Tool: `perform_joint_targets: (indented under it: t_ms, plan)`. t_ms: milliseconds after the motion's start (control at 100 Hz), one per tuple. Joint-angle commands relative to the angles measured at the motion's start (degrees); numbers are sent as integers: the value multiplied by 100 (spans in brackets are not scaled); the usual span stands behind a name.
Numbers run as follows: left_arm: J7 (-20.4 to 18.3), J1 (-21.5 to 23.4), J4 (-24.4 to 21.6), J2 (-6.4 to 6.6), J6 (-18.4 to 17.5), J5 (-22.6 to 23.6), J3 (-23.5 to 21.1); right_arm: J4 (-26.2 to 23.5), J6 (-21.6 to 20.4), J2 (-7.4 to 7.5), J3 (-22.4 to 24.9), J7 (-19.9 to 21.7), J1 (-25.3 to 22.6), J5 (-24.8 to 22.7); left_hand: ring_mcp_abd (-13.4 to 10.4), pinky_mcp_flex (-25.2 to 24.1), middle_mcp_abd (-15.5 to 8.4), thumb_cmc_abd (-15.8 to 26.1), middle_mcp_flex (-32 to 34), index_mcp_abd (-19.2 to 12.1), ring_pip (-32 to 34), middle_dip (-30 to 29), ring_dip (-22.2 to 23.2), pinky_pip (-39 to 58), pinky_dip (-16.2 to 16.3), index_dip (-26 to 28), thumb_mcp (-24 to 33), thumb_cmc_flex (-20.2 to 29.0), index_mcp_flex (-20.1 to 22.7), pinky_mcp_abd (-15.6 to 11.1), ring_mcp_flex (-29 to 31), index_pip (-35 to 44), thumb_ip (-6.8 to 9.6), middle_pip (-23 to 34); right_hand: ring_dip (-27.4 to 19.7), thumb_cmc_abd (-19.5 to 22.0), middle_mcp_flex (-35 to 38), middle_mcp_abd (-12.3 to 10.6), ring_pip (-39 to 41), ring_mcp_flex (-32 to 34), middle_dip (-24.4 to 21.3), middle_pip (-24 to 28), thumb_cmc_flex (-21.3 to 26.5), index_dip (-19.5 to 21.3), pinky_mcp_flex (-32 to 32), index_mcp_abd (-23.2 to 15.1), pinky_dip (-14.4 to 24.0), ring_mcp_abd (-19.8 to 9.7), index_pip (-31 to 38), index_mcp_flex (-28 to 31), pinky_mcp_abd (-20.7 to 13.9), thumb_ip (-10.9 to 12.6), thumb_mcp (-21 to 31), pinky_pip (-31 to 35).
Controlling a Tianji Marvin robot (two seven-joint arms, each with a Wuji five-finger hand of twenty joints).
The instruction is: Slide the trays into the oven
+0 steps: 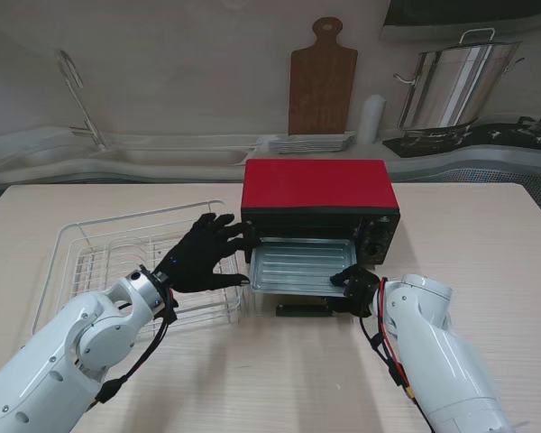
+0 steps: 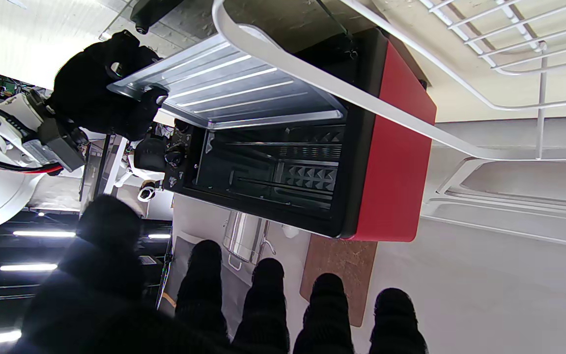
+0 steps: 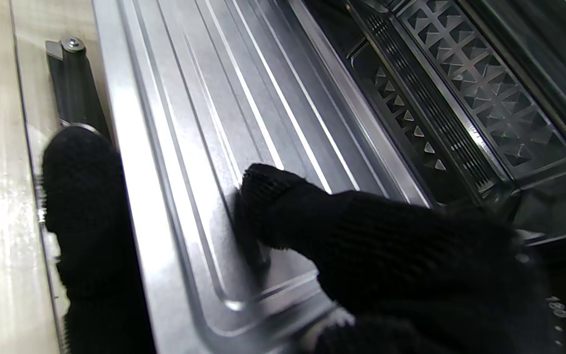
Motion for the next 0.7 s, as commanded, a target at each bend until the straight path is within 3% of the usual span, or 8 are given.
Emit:
perform_joint_targets:
  t_ms: [0,690]
  plan:
    - [-86,45,-66,-26,22,-13,-13,-18,-40,-73,-30,82,-10,-14,-112,-86,-94,251,-212,-87,-88,-118,-79,-303,-78,-117,-206,7,-252,-159,-207,-9,245,-44,8,139,-66,140,158,347,87,107,442,149,130,-345,-12,304,406,189,-231,-114,463,126]
    - [-69,71,-86,-30,26,-20,-26,126,-27,-106,-12,-34,140,170,-120,-87,-112,252,-221,-88,-88,-119,-81,-294,-91,-120,-211,1,-259,-162,-211,-7,246,-46,30,146,-64,141,192,356,101,137,446,163,132,-350,-19,295,397,179,-222,-123,451,140]
